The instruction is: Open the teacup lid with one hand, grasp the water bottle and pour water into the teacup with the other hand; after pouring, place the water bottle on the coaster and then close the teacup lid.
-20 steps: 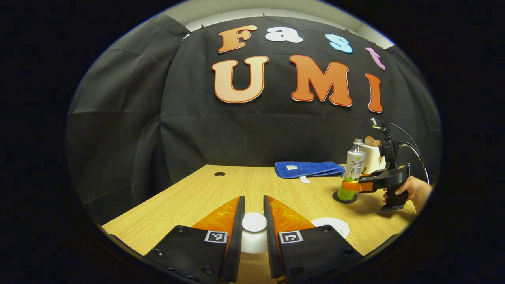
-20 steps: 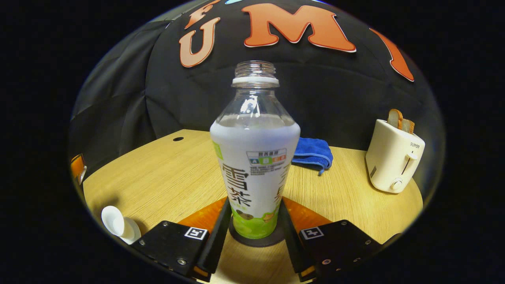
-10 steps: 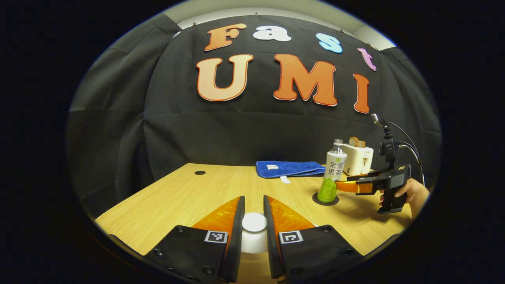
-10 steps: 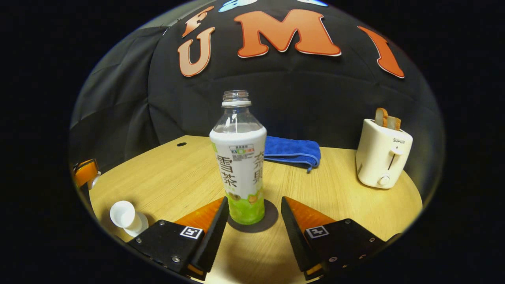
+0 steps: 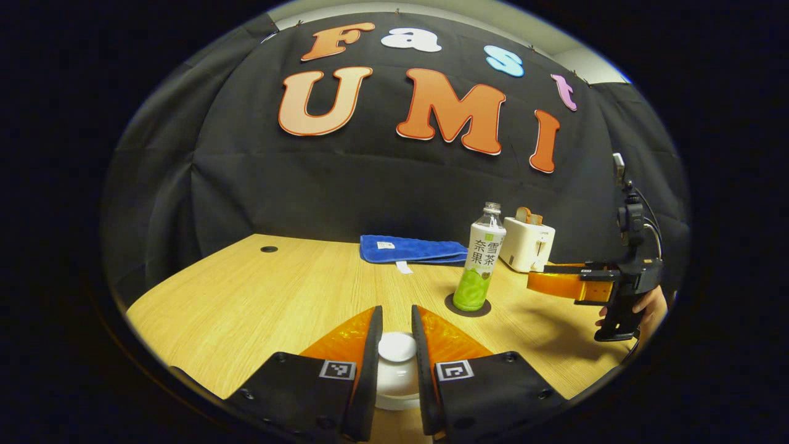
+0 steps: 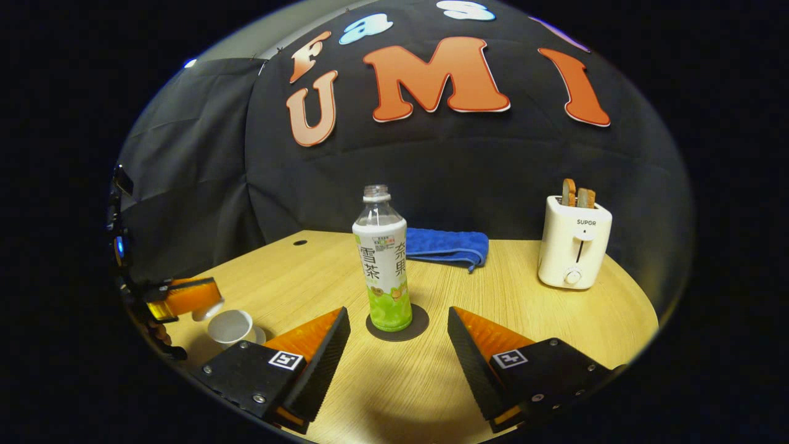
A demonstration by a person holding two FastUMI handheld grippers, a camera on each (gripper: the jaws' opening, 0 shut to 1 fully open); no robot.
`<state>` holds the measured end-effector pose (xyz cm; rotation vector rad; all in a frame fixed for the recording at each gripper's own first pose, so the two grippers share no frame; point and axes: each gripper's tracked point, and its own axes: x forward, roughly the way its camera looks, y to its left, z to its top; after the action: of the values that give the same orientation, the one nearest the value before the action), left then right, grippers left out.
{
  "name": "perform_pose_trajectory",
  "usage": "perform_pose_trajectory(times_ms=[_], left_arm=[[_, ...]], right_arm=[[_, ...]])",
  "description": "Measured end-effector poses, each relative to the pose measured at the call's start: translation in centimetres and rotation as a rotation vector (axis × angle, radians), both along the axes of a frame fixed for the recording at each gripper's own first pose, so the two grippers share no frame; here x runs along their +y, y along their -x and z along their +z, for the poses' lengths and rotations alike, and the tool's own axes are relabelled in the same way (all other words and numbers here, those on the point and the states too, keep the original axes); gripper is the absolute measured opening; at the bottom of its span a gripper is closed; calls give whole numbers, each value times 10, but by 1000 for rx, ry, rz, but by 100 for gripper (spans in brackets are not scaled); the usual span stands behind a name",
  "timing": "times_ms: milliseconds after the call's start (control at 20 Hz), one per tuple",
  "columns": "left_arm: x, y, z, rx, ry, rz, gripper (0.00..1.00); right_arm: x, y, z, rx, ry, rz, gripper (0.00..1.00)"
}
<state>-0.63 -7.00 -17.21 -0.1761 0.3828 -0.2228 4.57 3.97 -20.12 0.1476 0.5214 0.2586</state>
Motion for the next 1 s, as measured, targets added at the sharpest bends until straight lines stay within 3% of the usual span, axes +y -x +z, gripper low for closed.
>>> perform_pose_trajectory(times_ms=[350,850,1000], left_arm=[[-11,-4,-25,44,-56,-4,33],[-10,-7,-35,39,-168,9,34],[-6,-6,-24,15,-190,26,43]], right_arm=[[-21,14,42,-105,8,-59,97],[-29,30,36,-125,107,-57,97],[-30,29,43,-142,101,-63,97]])
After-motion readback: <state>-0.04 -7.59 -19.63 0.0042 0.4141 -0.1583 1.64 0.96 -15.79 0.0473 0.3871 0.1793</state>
